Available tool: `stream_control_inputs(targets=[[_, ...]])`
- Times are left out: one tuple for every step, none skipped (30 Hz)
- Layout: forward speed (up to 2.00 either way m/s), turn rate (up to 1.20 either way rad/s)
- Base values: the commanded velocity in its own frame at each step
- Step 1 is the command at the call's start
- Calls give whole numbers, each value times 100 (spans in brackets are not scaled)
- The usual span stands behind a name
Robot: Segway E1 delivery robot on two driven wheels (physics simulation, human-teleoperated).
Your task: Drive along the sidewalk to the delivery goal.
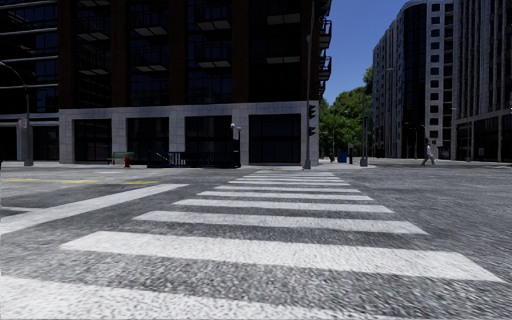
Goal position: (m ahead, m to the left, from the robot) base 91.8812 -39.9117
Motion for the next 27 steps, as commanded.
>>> stream_control_inputs(targets=[[198, 0], [198, 0], [198, 0], [198, 0], [198, 0], [198, 0], [198, 0], [198, 0], [198, 0], [198, 0], [198, 0], [198, 0], [198, 0], [198, -13], [198, -13], [198, -31], [198, -37], [198, -37], [198, -39], [198, -39], [198, -39], [198, -39], [198, -39], [198, -38], [198, -29], [198, -29], [198, -24]])
